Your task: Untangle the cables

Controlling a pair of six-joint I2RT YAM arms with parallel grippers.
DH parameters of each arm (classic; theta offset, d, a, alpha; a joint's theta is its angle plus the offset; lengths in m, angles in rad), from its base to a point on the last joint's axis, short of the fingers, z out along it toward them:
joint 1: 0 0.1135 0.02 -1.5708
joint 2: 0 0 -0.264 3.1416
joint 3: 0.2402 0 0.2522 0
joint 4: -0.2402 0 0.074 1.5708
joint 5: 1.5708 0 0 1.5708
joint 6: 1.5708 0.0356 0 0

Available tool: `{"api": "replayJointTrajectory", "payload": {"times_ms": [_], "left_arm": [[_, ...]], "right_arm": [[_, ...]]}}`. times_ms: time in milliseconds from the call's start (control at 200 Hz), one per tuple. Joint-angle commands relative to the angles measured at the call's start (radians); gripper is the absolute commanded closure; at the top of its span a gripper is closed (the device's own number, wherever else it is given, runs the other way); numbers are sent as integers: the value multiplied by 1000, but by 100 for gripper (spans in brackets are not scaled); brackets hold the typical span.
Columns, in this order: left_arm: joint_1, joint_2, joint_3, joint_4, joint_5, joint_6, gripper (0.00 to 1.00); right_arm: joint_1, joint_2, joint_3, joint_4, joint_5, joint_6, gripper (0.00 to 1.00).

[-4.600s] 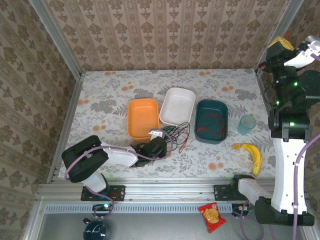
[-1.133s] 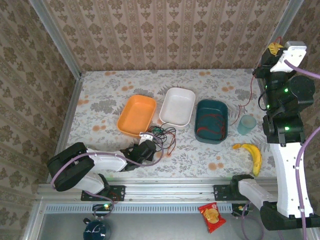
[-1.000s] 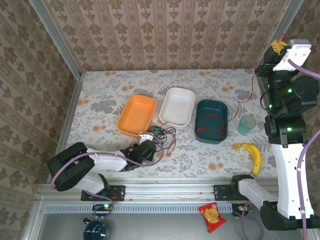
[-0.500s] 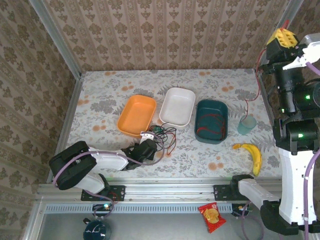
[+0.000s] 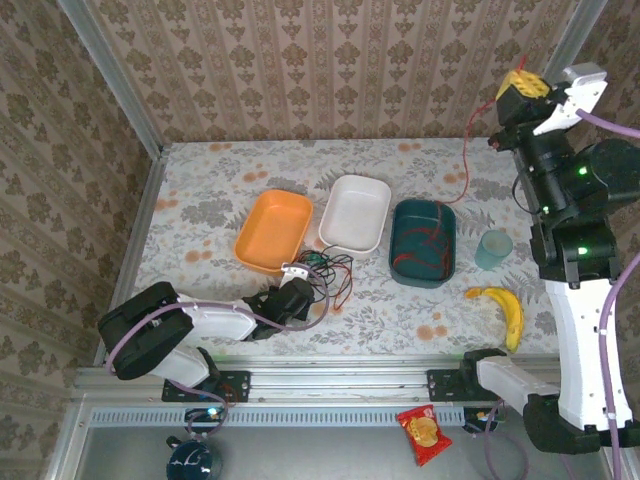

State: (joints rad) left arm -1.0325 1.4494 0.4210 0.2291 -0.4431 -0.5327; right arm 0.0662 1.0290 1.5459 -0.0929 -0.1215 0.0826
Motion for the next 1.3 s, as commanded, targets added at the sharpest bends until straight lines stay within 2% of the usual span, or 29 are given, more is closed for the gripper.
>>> {"api": "replayJointTrajectory", "payload": {"times_ms": [0,220,390,630,880,990,1195,1260,1295], "left_arm": [[5,39,9,-62,47,16,100],[7,45,13,-62,53,20,100],[8,66,22,-58,66,27,100],[9,77,30,-57,73,35,100],[9,44,46,-45,99,79,100],[12,-3,61,-41,161,122,100],[77,-80,52,12,410,183,100],[92,-81,52,18,451,188,100],[95,-79,54,17,462,190,100]], "right_arm": [[56,-23,-89,-53,64,10,100],[183,-108,-359,-139,204,109,100],[209,-155,-550,-191,328,243,100],[209,-131,-672,-229,334,325,100],[208,28,-738,-181,339,423,100],[207,128,-763,-141,328,473,100],[204,273,-773,-103,276,529,100],[204,315,-761,-120,261,535,100],[204,334,-753,-134,258,540,95]]}}
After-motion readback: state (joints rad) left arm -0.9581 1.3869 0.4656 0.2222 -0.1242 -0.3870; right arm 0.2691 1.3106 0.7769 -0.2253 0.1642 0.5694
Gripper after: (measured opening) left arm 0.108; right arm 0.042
